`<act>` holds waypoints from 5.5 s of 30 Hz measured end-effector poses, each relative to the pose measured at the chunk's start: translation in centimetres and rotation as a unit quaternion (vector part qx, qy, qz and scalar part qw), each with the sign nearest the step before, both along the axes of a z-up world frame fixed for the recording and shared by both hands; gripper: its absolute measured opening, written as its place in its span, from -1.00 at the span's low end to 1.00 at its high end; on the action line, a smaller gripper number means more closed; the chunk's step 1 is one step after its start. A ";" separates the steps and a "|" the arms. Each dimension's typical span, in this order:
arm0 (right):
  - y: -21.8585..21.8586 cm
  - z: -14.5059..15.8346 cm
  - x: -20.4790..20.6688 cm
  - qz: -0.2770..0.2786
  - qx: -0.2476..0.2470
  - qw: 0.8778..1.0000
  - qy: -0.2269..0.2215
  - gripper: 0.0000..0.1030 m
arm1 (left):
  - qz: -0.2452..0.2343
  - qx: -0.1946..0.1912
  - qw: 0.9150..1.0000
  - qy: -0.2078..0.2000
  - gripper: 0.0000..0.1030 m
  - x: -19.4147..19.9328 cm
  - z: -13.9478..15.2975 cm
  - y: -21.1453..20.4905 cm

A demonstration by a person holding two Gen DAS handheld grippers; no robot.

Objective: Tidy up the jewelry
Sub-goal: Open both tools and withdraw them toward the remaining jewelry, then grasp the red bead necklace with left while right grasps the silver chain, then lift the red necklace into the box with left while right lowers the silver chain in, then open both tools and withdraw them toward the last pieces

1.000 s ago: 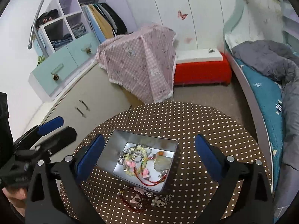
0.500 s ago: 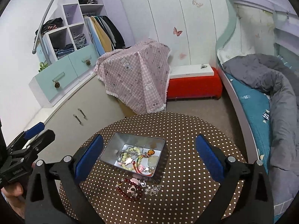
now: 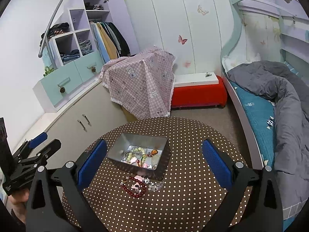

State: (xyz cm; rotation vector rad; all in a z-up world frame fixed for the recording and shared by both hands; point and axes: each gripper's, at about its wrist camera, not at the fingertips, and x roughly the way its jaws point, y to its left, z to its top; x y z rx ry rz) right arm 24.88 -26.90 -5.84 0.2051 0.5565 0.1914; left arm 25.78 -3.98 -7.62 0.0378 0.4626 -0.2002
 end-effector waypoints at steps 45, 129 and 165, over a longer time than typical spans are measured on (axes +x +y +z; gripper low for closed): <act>0.8 -11.8 0.6 0.026 -0.050 0.992 0.117 0.84 | -0.098 0.093 0.975 0.177 -0.77 4.8 -14.7 -7.2; 2.4 -2.7 10.0 0.038 -0.047 0.997 0.054 0.84 | -0.072 -0.021 0.994 0.074 0.89 10.2 -0.4 -4.2; 1.7 0.2 -4.1 0.002 -0.039 0.999 -0.035 0.84 | -0.027 -0.016 0.999 -0.022 0.89 -4.3 0.8 1.0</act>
